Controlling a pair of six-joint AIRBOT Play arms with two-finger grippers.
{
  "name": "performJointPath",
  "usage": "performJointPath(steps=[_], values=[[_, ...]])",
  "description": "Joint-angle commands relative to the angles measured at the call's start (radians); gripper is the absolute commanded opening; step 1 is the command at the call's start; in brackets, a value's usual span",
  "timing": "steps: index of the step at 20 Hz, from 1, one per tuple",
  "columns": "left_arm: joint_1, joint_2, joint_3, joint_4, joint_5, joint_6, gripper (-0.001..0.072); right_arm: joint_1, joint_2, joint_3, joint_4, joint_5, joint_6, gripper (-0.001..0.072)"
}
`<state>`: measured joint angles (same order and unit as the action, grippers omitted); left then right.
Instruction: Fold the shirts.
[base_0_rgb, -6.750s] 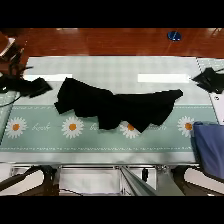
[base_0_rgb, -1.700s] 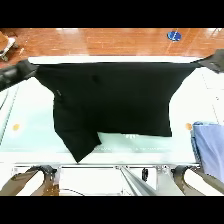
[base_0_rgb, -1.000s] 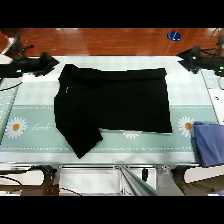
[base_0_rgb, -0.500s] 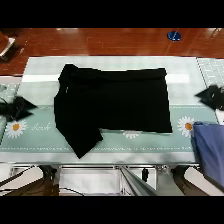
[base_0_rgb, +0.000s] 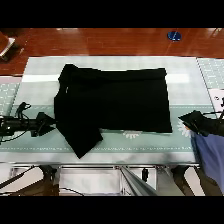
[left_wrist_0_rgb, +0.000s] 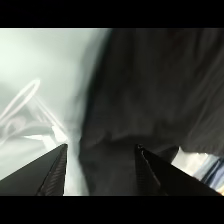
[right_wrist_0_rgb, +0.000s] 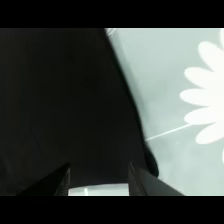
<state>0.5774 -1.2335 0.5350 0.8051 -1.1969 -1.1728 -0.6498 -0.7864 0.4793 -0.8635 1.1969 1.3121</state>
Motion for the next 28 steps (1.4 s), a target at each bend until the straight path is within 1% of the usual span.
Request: performJointPath(steps=[1,3,4,5,6,7,9,10,11,13,15,17,20,24,25,26,27,28], values=[[-0.096,-0.027,-0.016,-0.063,0.089,-0.002,0.0506,-0.001,0.015,-0.022,0.015,0.008,-0.001,0.0412],[-0.146,-0.060,-0.015,-0.063,0.097,0.002,0.0505,-0.001,0.015,-0.022,0.015,0.003,-0.001,0.0412],[-0.161,-0.076,-0.014,-0.064,0.094,0.003,0.0489,-0.001,0.015,-0.022,0.003,-0.013,0.000,0.0412],[-0.166,-0.085,-0.014,-0.064,0.090,0.008,0.0305,-0.001,0.015,-0.022,-0.025,-0.028,0.019,0.0412],[-0.165,-0.085,-0.014,-0.064,0.086,0.021,0.0076,-0.001,0.014,-0.022,-0.068,-0.035,0.050,0.0412],[-0.164,-0.082,-0.013,-0.065,0.081,0.036,0.0024,-0.001,0.007,-0.023,-0.118,-0.032,0.070,0.0412],[-0.164,-0.082,-0.004,-0.065,0.079,0.039,0.0023,-0.001,-0.042,-0.023,-0.215,0.029,0.074,0.0412],[-0.164,-0.082,0.003,-0.065,0.079,0.039,0.0023,0.000,-0.079,-0.023,-0.219,0.066,0.078,0.0412],[-0.164,-0.082,0.009,-0.065,0.078,0.039,0.0023,0.000,-0.108,-0.022,-0.187,0.067,0.085,0.0412],[-0.164,-0.082,0.021,-0.066,0.070,0.038,0.0024,-0.001,-0.160,-0.022,-0.116,0.051,0.063,0.0412],[-0.164,-0.082,0.023,-0.066,0.065,0.039,0.0024,0.006,-0.214,-0.021,-0.114,0.047,0.055,0.0412],[-0.164,-0.082,0.023,-0.066,0.068,0.039,0.0024,0.055,-0.264,-0.021,-0.130,0.025,0.055,0.0412],[-0.164,-0.082,0.023,-0.066,0.068,0.037,0.0024,0.139,-0.349,-0.017,-0.097,-0.034,0.056,0.0412],[-0.164,-0.082,0.022,-0.097,0.090,0.027,0.0023,0.237,-0.401,0.016,0.048,-0.190,0.056,0.0404],[-0.164,-0.082,0.023,-0.118,0.090,0.028,0.0023,0.270,-0.410,0.029,0.071,-0.218,0.055,0.0342],[-0.164,-0.082,0.023,-0.146,0.091,0.033,0.0023,0.304,-0.418,0.054,0.084,-0.229,0.047,0.0134],[-0.164,-0.077,0.025,-0.187,0.089,0.048,0.0023,0.332,-0.420,0.085,0.102,-0.229,0.005,0.0023],[-0.164,-0.067,0.035,-0.229,0.085,0.052,0.0023,0.353,-0.420,0.135,0.131,-0.209,-0.014,0.0023]])
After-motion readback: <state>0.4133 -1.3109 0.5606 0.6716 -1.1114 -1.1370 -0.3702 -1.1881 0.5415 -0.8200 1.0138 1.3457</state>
